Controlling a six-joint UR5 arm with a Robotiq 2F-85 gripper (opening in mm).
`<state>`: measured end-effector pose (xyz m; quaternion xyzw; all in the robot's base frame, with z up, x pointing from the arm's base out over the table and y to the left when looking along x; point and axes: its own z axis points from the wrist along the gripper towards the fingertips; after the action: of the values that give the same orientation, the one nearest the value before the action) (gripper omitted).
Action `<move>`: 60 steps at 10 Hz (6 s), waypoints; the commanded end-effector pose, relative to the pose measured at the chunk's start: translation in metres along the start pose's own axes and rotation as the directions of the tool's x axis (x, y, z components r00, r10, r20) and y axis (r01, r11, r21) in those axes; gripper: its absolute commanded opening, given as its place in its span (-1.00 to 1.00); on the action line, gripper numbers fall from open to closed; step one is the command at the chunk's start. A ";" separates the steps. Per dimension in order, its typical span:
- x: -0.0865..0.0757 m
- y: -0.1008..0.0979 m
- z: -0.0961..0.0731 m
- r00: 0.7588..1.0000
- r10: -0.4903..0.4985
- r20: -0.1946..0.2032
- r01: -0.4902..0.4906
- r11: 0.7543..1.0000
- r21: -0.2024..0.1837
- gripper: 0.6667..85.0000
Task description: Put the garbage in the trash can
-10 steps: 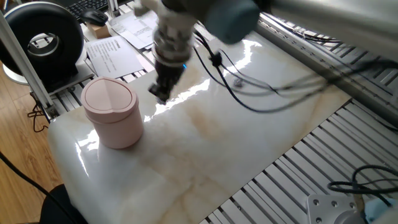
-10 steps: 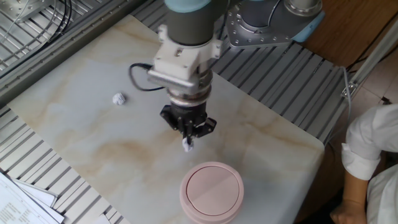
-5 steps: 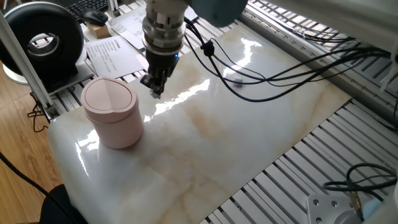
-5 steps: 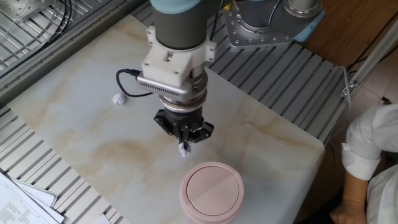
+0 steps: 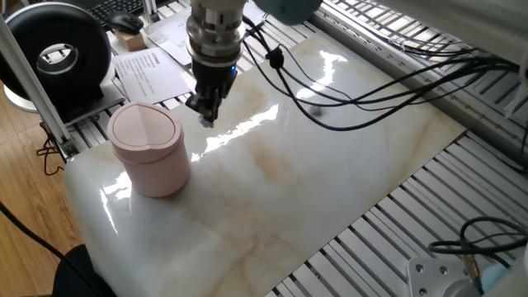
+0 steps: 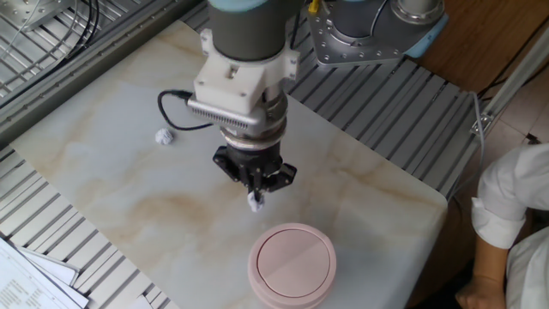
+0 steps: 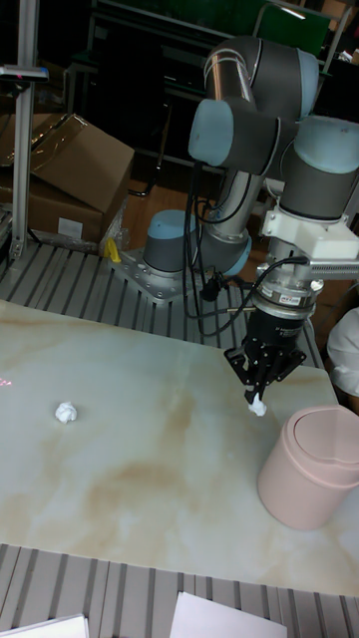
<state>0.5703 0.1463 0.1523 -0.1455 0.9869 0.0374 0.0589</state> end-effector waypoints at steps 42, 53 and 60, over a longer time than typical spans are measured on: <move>0.016 -0.069 0.046 0.961 -0.271 0.053 0.269 0.962 0.045 -0.98; 0.077 -0.215 0.048 0.991 -0.122 -0.046 0.127 0.985 0.115 -0.11; 0.068 -0.246 0.063 0.977 -0.211 -0.043 0.213 0.975 0.068 0.64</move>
<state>0.5822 -0.0943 0.0703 -0.2620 0.9633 -0.0245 0.0534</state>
